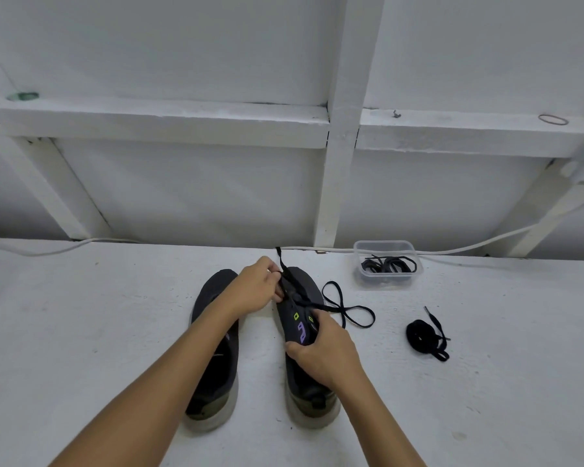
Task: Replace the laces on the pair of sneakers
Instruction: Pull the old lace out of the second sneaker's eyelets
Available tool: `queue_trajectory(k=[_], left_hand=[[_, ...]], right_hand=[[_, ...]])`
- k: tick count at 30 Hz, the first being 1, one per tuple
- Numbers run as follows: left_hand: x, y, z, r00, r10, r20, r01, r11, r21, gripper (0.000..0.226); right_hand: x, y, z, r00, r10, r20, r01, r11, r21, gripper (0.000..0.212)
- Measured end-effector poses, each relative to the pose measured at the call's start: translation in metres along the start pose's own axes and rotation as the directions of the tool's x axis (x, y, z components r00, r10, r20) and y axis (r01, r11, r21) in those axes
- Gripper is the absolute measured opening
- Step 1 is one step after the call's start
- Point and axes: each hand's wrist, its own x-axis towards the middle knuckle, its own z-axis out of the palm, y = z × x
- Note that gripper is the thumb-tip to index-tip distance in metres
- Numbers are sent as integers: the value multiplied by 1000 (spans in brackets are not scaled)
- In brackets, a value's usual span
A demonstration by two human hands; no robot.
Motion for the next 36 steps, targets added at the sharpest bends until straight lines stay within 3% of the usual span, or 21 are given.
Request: queue_trajectory(k=[4,6,9,12,13,15,17,18,21,25,27,29,31,33,36], left_hand=[[-6,-11,9,999,17,45,-19,998,53,14],[-6,-14,14,999,39,-5,-39,999,30,7],[0,-10,10,972,28,-233,-40,998,-46,11],[2,-5,-4,865,-33,-500,-45,989,-143,17],[2,-5,-5,870,-45,-492,-27,990,-138,16],[-1,-7,-2,944,-103,-314,56,986,-156,6],[-7,-12,4,976,-202,-79,186,967,-171,27],[-10,-15,7,976,-214,-35,206,966,-156,31],[-15,-17,14,984,-128,-127,110,984,-142,22],[-9,-9,6,994,-37,-98,40,999,28,21],[-2,-7,-8,970,-23,-244,38,998,56,12],[3,-13,-23,876,-43,-481,43,999,-10,8],[3,-19,-29,831,-127,-541,71,990,-122,11],[0,-21,-25,884,-245,-399,197,968,-157,19],[-10,-17,-13,943,-320,-92,318,947,-34,39]], right_hand=[[0,-1,-2,1000,14,11,-14,1000,-6,72],[0,-1,-1,1000,19,11,-18,1000,-17,69],[-1,-1,-2,1000,20,5,-20,1000,-19,64],[-1,0,-2,999,12,33,-12,1000,3,65],[-1,0,-2,999,15,44,-16,1000,16,64],[1,0,-2,999,27,46,-28,1000,12,60],[1,-2,-1,999,35,41,-35,999,-15,57],[1,-2,-1,999,36,37,-35,999,-27,57],[2,-2,0,999,39,31,-38,999,-39,57],[1,-2,0,999,47,18,-46,998,-44,55],[0,-3,-1,999,51,17,-51,998,-42,55],[-1,-2,0,998,54,24,-53,998,-42,55],[-1,-2,-1,998,54,29,-52,998,-48,54],[-1,-2,-1,998,48,33,-47,998,-48,53],[-1,-3,-1,999,40,28,-38,998,-54,49]])
